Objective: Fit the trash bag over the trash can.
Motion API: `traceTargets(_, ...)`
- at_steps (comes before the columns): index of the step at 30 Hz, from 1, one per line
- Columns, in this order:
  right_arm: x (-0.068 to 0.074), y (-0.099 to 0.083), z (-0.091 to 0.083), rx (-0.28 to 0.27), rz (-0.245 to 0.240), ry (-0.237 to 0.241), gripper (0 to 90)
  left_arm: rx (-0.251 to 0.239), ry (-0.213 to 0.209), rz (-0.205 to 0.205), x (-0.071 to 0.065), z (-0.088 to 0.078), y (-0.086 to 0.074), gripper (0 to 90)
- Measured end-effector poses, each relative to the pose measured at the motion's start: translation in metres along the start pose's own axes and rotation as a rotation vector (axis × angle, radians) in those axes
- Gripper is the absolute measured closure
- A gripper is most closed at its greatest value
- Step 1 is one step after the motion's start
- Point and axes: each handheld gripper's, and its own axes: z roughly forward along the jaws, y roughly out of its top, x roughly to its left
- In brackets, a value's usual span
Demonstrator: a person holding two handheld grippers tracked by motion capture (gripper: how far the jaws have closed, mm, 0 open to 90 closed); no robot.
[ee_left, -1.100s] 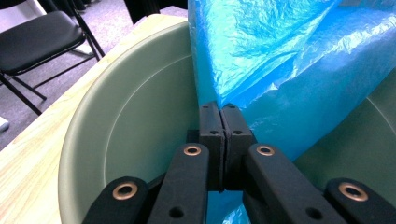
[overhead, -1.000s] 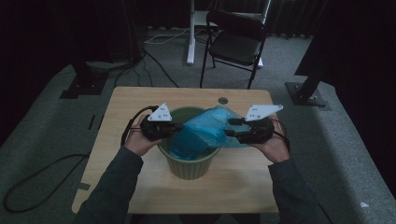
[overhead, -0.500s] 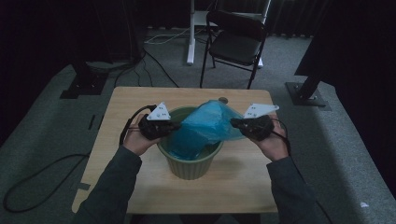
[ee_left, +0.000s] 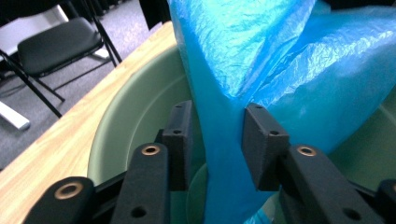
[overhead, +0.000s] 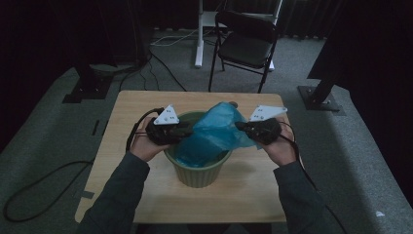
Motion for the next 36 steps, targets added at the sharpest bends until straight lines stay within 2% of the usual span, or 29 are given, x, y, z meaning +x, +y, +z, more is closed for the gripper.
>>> traceTargets(4, 0.004, 0.005, 0.004, 0.004, -0.016, 0.007, 90.0, -0.017, 0.004, 0.021, -0.004, -0.002, 0.008, 60.6)
traceTargets(6, 0.005, 0.006, 0.004, 0.004, -0.022, 0.008, 90.0, -0.014, 0.002, 0.017, -0.004, -0.003, 0.008, 59.7)
traceTargets(10, 0.004, 0.006, 0.002, 0.008, -0.014, 0.001, 90.0, -0.003, 0.005, -0.001, 0.0, -0.004, 0.001, 58.1)
traceTargets(13, 0.001, 0.005, 0.0, 0.009, -0.003, -0.005, 90.0, 0.003, 0.002, -0.023, 0.004, -0.005, -0.006, 53.1)
traceTargets(20, -0.002, 0.002, -0.002, 0.017, 0.017, -0.016, 90.0, -0.01, -0.014, -0.049, 0.007, -0.008, -0.018, 45.6)
traceTargets(25, -0.002, 0.003, 0.0, 0.014, 0.019, -0.008, 90.0, -0.031, -0.022, -0.037, 0.003, -0.009, -0.013, 45.2)
traceTargets(32, 0.001, 0.008, 0.003, 0.02, 0.021, -0.006, 90.0, -0.063, -0.04, 0.003, -0.009, -0.011, -0.001, 45.0)
traceTargets(36, 0.002, 0.01, 0.006, 0.024, 0.029, -0.006, 89.9, -0.063, -0.044, 0.02, -0.013, -0.008, 0.005, 44.5)
